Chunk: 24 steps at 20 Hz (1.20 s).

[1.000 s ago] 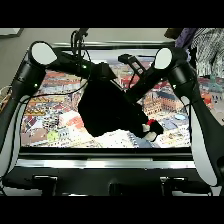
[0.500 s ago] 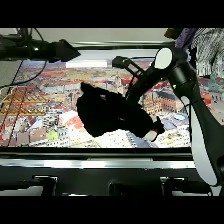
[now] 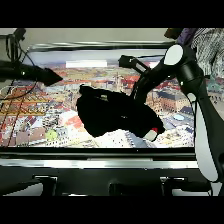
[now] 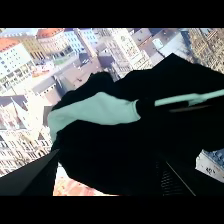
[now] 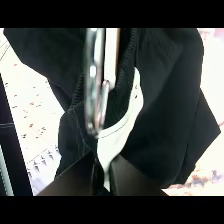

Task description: Fold the clothes and pants, and hang the long-sleeved shirts on hangers.

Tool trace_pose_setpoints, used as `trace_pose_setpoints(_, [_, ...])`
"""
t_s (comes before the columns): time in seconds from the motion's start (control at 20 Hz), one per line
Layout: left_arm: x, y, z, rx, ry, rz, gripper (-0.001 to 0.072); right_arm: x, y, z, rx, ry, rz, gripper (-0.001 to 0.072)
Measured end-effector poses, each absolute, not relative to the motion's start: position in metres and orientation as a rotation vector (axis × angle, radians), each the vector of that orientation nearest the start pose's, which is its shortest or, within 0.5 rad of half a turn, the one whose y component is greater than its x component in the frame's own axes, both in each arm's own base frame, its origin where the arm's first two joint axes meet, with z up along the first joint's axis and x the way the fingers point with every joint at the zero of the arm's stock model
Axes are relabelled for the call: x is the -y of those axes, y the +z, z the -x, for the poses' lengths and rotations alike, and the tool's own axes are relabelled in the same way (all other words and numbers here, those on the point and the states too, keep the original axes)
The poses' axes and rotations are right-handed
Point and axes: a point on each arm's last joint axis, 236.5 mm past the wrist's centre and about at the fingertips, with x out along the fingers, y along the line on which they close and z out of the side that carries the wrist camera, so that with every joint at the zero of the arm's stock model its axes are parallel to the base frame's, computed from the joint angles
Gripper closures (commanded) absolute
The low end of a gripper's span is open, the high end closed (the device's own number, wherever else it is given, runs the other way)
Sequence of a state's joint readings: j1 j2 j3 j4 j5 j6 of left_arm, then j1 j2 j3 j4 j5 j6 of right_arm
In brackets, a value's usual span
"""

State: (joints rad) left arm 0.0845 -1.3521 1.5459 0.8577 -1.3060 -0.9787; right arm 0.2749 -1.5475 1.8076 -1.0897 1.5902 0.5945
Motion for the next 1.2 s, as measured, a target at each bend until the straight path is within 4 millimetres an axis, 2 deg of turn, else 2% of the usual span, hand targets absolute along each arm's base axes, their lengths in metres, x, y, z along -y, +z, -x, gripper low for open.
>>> trace_pose_setpoints(0.15, [0.104,0.128,-0.423,-0.827,-0.784,-0.032,0.0042,-0.222,0.125,-0.379,-0.892,1.255,0.651,0.0671])
trace_pose_setpoints(0.3, [0.11,0.104,-0.422,-0.751,-0.878,-0.192,0.0044,-0.221,0.126,-0.379,-0.882,1.267,0.663,0.067])
trace_pose_setpoints(0.45, [0.122,0.085,-0.425,-0.716,-0.93,-0.271,0.0044,-0.22,0.122,-0.378,-0.881,1.286,0.679,0.067])
trace_pose_setpoints(0.75, [0.164,0.075,-0.431,-0.618,-1.043,-0.292,0.0044,-0.222,0.109,-0.378,-0.908,1.323,0.671,0.067])
trace_pose_setpoints(1.0, [0.193,0.066,-0.43,-0.589,-1.112,-0.269,0.0063,-0.224,0.107,-0.378,-0.911,1.332,0.665,0.067])
trace_pose_setpoints(1.15, [0.206,0.062,-0.428,-0.577,-1.143,-0.277,0.0403,-0.225,0.107,-0.376,-0.909,1.339,0.66,0.067])
trace_pose_setpoints(1.2, [0.209,0.062,-0.428,-0.572,-1.146,-0.278,0.0425,-0.226,0.107,-0.376,-0.907,1.343,0.659,0.067])
